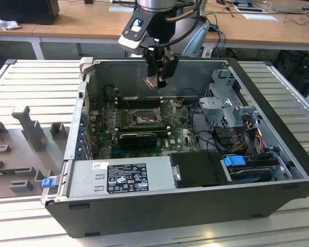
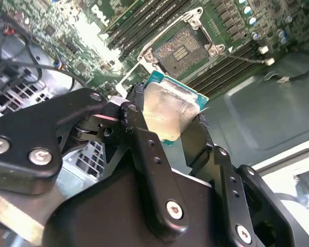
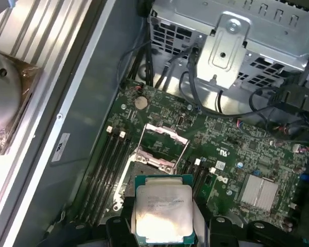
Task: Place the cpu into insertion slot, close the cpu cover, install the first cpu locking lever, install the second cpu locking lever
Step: 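Place the cpu into insertion slot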
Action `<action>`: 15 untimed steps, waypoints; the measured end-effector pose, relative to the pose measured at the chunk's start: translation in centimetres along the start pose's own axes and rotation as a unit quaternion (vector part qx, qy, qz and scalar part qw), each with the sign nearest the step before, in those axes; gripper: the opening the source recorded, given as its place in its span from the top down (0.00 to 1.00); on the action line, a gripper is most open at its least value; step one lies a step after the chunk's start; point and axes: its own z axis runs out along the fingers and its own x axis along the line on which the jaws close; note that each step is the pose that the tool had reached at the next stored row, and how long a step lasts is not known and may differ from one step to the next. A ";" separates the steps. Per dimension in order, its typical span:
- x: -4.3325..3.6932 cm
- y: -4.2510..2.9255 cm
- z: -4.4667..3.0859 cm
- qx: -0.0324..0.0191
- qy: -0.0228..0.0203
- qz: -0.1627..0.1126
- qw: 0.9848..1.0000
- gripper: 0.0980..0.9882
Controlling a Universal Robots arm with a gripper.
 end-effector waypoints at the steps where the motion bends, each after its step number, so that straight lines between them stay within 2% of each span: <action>1: -0.01 -0.01 0.13 0.000 -0.001 0.006 1.000 0.52; 6: 0.33 -1.04 0.65 0.000 -0.001 0.015 1.000 0.52; 8: 0.32 -1.10 1.19 -0.001 -0.003 0.041 0.999 0.52; 10: 0.31 -1.16 1.91 -0.001 -0.007 0.077 0.997 0.52; 11: 0.30 -1.21 2.39 -0.002 -0.008 0.098 0.995 0.52; 14: 0.29 -1.26 3.02 -0.002 -0.011 0.128 0.992 0.52; 15: 0.28 -1.29 3.32 -0.003 -0.013 0.143 0.990 0.52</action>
